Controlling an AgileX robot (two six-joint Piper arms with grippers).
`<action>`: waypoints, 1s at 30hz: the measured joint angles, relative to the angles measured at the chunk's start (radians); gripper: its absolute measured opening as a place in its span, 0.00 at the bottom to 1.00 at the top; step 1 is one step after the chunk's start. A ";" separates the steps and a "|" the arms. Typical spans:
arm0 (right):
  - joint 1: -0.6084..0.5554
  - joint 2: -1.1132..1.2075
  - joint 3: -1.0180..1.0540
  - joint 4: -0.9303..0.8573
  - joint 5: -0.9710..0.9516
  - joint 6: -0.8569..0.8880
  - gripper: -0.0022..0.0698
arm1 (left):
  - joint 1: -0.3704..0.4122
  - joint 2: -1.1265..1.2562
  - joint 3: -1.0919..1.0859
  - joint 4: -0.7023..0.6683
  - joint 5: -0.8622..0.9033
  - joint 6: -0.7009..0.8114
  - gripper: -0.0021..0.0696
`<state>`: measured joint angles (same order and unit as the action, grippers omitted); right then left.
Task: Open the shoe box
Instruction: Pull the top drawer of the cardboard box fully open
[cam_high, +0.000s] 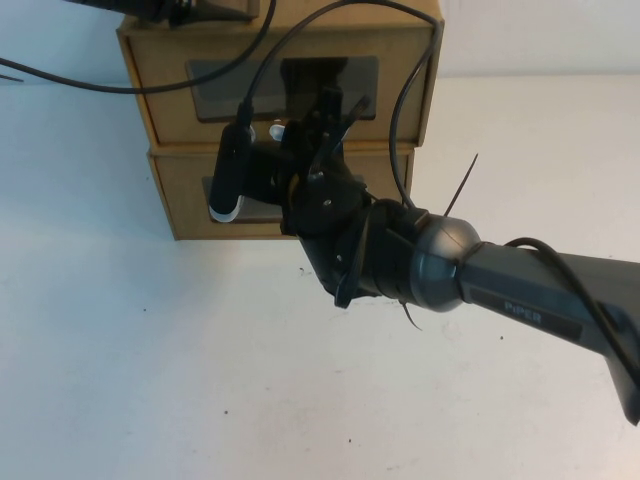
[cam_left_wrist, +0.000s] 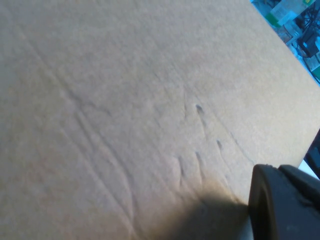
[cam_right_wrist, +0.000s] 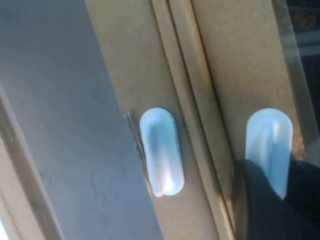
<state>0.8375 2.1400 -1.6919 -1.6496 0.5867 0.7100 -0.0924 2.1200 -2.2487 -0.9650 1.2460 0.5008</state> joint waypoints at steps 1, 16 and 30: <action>0.000 0.000 0.000 0.000 0.000 0.000 0.18 | 0.000 0.005 -0.002 0.000 0.002 0.000 0.02; 0.031 -0.079 0.132 -0.045 0.006 -0.085 0.18 | 0.002 0.017 -0.007 -0.010 0.006 -0.008 0.02; 0.188 -0.243 0.367 -0.018 0.109 -0.094 0.17 | 0.002 0.018 -0.007 -0.011 0.007 -0.009 0.02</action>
<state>1.0250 1.8972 -1.3245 -1.6679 0.6959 0.6162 -0.0907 2.1377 -2.2560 -0.9764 1.2534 0.4916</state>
